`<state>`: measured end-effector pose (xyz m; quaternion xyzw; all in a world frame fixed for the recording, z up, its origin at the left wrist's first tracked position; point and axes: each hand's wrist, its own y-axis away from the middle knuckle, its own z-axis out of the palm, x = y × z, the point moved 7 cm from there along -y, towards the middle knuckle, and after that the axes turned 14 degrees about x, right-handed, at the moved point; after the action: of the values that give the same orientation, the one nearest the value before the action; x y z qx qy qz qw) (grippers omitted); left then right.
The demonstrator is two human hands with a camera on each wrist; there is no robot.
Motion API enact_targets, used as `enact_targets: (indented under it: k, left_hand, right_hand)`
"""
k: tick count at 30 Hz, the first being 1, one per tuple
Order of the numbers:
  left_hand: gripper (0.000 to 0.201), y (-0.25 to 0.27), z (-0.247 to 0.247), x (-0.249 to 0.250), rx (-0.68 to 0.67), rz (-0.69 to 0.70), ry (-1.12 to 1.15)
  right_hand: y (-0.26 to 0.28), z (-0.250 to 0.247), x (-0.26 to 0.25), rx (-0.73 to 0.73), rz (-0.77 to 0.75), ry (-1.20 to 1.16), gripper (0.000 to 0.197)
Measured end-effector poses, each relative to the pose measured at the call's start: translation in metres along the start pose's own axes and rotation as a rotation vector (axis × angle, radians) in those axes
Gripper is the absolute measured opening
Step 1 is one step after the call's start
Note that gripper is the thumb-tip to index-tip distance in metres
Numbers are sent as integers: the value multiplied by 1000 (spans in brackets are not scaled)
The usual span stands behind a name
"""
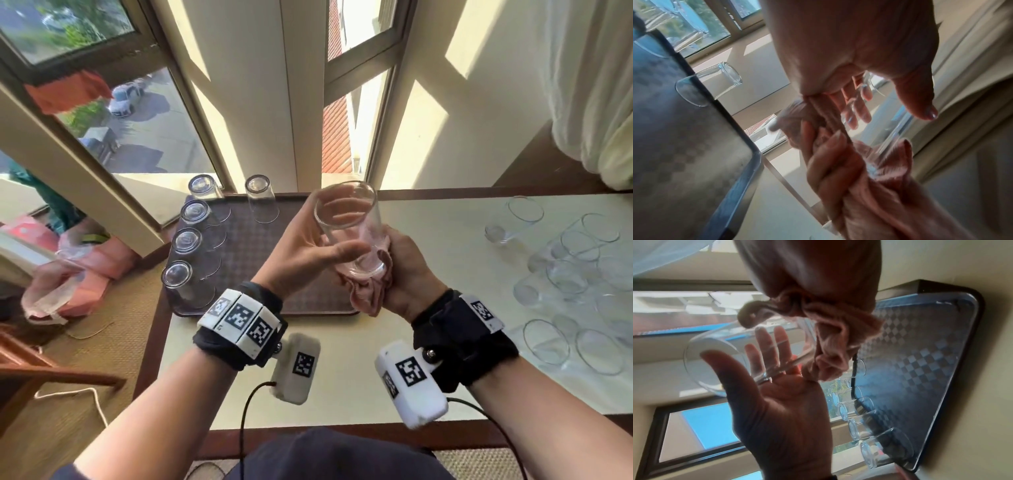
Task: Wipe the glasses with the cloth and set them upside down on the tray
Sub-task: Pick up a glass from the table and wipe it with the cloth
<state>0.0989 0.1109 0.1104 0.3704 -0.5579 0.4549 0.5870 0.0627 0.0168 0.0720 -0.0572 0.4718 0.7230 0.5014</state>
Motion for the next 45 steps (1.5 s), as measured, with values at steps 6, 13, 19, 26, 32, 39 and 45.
enact_targets:
  k: [6,13,19,26,32,39,45]
  left_hand:
    - [73,-1,1,-2,-26,71,-100]
    - [70,-7,-11,3,30,10,-121]
    - [63,-3,-27,-11,-33,-10,-329]
    - [53,1,-30,-16,-147,-31,-419]
    - [52,7,-22,-18,-245,-100,-315]
    - [95,7,-29,-16,-208,-114,-121]
    - [64,10,-24,-14,-255,-178,-109]
  right_hand:
    - [8,-20,-12,295,-215,137,26]
    - [9,-39,-31,371,-479,443,53]
    - [36,-28,-61,250,-1001,807,30]
    - [70,26,-44,-267,-1389,1507,49]
    - [57,30,-60,-346,-763,1071,39]
    - [58,11,-69,-190,-733,598,25]
    - [49,3,-60,-231,-376,234,46]
